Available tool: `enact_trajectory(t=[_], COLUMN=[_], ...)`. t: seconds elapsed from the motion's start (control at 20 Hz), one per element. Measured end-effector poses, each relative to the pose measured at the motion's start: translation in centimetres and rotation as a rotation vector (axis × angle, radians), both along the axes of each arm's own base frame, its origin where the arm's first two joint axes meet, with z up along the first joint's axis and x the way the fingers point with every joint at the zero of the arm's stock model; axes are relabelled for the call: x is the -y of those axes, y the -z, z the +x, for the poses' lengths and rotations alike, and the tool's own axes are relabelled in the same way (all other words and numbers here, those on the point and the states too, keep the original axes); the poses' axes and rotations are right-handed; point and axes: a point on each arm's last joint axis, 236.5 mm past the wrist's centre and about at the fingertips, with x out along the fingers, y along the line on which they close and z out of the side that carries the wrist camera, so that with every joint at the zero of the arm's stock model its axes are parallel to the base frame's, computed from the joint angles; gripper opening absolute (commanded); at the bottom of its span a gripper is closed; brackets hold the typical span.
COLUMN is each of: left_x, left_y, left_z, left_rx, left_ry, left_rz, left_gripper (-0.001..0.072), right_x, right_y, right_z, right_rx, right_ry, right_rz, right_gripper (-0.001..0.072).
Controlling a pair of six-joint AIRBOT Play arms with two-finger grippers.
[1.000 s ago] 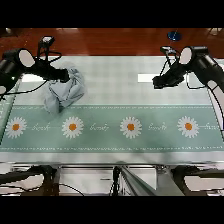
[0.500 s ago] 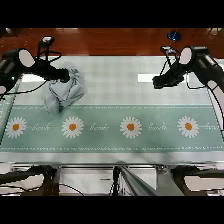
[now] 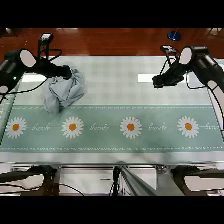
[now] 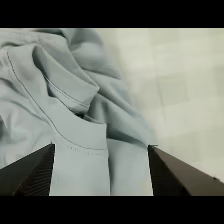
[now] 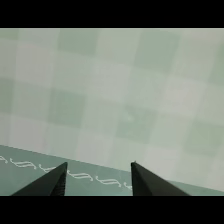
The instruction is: Fold the shirts.
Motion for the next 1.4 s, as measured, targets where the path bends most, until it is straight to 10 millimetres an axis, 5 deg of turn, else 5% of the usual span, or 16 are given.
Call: enact_trajectory(t=[0.4,0.45,0.5,0.55,0.75,0.9,1.1,1.25,1.4], left_x=[-1.5,-1.9,-2.2,-2.5,-3.2,-3.3,-2.1,0.3,5.3], left_y=[9.2,10.0,10.7,11.2,10.4,4.2,-10.9,-21.1,-26.2], left_z=[-2.8,-3.1,-3.4,-3.5,-4.1,-0.7,2.8,1.4,-1.5], left_rx=[-0.276,-0.3,-0.32,-0.332,-0.388,-0.249,0.09,0.303,0.405], left_ry=[0.019,0.015,0.013,0.012,0.023,0.016,0.011,0.044,0.142], left_rz=[0.092,0.108,0.12,0.135,0.172,0.185,0.164,0.135,0.059], left_gripper=[0.072,0.0608,0.0126,0.0022,0.0019,0.0019,0.002,0.002,0.002], right_x=[0.0,0.0,0.0,0.0,0.1,0.3,3.0,6.2,8.9], right_y=[0.0,0.0,0.0,0.0,0.0,0.1,0.2,-0.3,-1.1], right_z=[0.0,0.0,0.0,0.0,-0.1,-0.3,-1.5,-2.4,-3.1], right_rx=[0.001,0.001,0.001,0.001,-0.002,-0.013,-0.06,-0.095,-0.118], right_ry=[-0.003,-0.003,-0.003,-0.003,-0.004,-0.009,-0.04,-0.039,-0.005], right_rz=[-0.002,-0.002,-0.003,-0.003,-0.004,-0.016,-0.137,-0.269,-0.339], right_gripper=[0.0492,0.0492,0.0492,0.0492,0.0466,0.0415,0.0414,0.0414,0.0415])
